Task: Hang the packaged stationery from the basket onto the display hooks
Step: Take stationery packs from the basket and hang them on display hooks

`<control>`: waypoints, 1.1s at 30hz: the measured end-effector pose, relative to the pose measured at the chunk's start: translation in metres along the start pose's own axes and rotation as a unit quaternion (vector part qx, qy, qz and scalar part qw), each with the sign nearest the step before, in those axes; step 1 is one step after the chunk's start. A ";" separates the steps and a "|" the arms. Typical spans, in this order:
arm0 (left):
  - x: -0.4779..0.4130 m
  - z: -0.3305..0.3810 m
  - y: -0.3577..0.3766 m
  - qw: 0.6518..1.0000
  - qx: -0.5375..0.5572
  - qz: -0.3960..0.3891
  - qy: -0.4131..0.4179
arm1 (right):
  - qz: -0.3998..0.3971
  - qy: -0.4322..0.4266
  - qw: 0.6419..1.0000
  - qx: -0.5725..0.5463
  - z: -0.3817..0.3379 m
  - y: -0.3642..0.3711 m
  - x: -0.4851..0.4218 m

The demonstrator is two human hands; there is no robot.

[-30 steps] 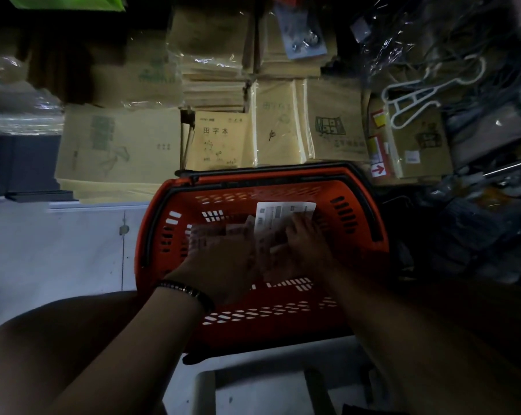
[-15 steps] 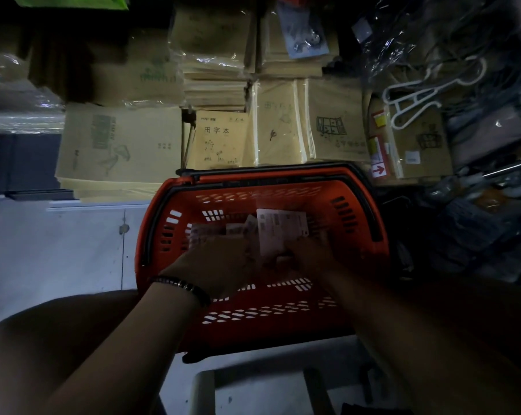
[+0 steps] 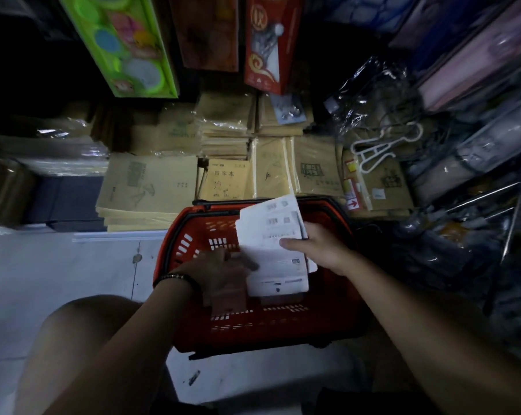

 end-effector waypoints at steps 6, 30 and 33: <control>0.040 0.023 0.002 0.976 0.204 0.079 -0.012 | 0.029 -0.014 0.982 -0.189 -0.038 -0.010 0.057; 0.159 0.124 -0.034 0.755 0.645 0.043 -0.107 | 0.149 -0.352 0.918 -0.108 -0.128 -0.062 0.173; 0.163 0.142 -0.040 0.770 0.635 0.044 -0.049 | 0.144 -0.394 0.908 -0.011 -0.143 -0.070 0.178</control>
Point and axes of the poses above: each hand's wrist, its own x-axis away from the middle knuckle, its own y-axis out of the palm, z = x × y, the point moved 5 cm from there along -x, towards the middle knuckle, and after that the axes turned 14 degrees about z, right-handed, at the moved point
